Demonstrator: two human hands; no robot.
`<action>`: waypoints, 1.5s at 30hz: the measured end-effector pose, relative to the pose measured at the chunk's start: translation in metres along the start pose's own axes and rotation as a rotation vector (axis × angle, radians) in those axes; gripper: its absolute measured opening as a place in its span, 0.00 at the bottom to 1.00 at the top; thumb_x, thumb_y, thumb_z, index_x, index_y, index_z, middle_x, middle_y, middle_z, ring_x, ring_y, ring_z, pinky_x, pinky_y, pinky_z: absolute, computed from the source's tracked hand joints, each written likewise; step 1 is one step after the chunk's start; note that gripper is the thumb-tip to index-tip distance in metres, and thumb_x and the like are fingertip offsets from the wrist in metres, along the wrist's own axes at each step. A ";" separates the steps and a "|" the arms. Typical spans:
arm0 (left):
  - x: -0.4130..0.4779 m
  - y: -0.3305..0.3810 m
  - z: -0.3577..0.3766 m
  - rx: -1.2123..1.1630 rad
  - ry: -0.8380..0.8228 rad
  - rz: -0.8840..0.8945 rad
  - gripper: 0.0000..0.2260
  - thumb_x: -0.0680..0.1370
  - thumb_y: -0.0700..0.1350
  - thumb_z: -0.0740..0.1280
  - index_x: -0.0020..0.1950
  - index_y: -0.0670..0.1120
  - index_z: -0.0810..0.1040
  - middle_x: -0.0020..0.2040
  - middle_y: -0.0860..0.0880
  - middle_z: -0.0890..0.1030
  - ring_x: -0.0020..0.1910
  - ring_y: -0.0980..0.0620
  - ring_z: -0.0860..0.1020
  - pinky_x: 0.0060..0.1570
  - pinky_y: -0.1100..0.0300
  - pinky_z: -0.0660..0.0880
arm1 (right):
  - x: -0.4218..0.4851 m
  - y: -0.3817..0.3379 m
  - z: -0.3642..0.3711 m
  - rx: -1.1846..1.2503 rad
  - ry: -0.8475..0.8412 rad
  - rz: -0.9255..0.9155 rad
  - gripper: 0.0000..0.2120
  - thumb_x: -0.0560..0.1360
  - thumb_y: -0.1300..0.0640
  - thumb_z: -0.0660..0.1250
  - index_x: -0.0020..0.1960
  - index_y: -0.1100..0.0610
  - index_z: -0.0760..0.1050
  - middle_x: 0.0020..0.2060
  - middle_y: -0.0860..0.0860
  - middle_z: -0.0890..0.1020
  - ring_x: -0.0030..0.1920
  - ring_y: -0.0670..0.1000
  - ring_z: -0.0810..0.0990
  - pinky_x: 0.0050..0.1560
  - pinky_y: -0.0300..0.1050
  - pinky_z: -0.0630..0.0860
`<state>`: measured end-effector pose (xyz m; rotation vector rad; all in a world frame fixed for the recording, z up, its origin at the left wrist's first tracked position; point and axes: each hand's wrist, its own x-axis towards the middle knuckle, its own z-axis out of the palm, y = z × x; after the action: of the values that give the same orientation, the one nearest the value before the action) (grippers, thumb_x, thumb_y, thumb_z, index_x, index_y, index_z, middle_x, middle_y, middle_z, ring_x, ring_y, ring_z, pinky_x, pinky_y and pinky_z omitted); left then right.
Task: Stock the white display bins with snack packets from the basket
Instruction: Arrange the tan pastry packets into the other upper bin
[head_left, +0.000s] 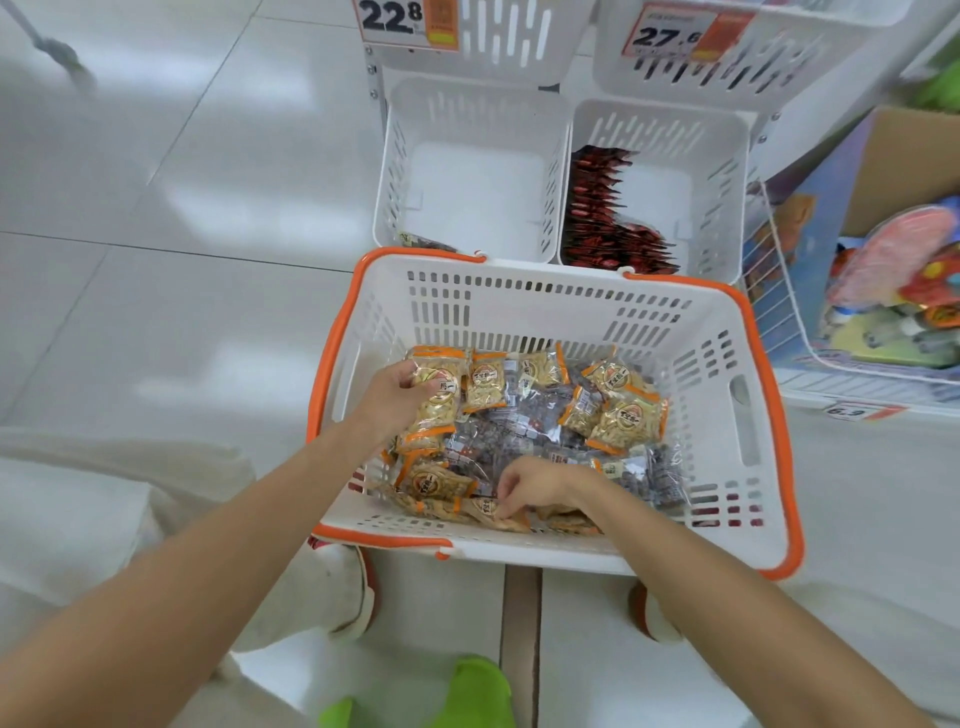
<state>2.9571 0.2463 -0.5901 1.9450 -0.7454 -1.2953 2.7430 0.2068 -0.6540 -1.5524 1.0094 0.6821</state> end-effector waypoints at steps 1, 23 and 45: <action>0.001 0.000 -0.001 -0.015 0.008 -0.012 0.16 0.79 0.46 0.68 0.65 0.48 0.72 0.36 0.49 0.68 0.27 0.53 0.62 0.22 0.63 0.61 | -0.003 0.003 -0.004 0.031 0.009 -0.002 0.09 0.74 0.58 0.73 0.52 0.59 0.78 0.47 0.53 0.81 0.45 0.51 0.79 0.39 0.41 0.76; -0.013 0.025 0.059 -0.335 -0.261 -0.154 0.23 0.79 0.46 0.68 0.71 0.53 0.64 0.61 0.46 0.79 0.53 0.50 0.80 0.51 0.53 0.79 | -0.072 -0.044 -0.050 0.213 0.445 -0.377 0.09 0.81 0.50 0.61 0.56 0.46 0.79 0.44 0.41 0.80 0.40 0.43 0.79 0.45 0.42 0.74; -0.004 0.020 0.021 -0.343 -0.244 -0.126 0.27 0.81 0.45 0.63 0.78 0.56 0.57 0.75 0.55 0.60 0.73 0.50 0.62 0.56 0.42 0.78 | -0.067 0.008 -0.079 0.043 0.595 -0.327 0.13 0.82 0.52 0.61 0.41 0.50 0.80 0.26 0.49 0.70 0.26 0.47 0.64 0.32 0.40 0.63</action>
<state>2.9343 0.2326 -0.5783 1.5981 -0.4797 -1.6389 2.6974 0.1461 -0.5833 -1.8733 1.1444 -0.0417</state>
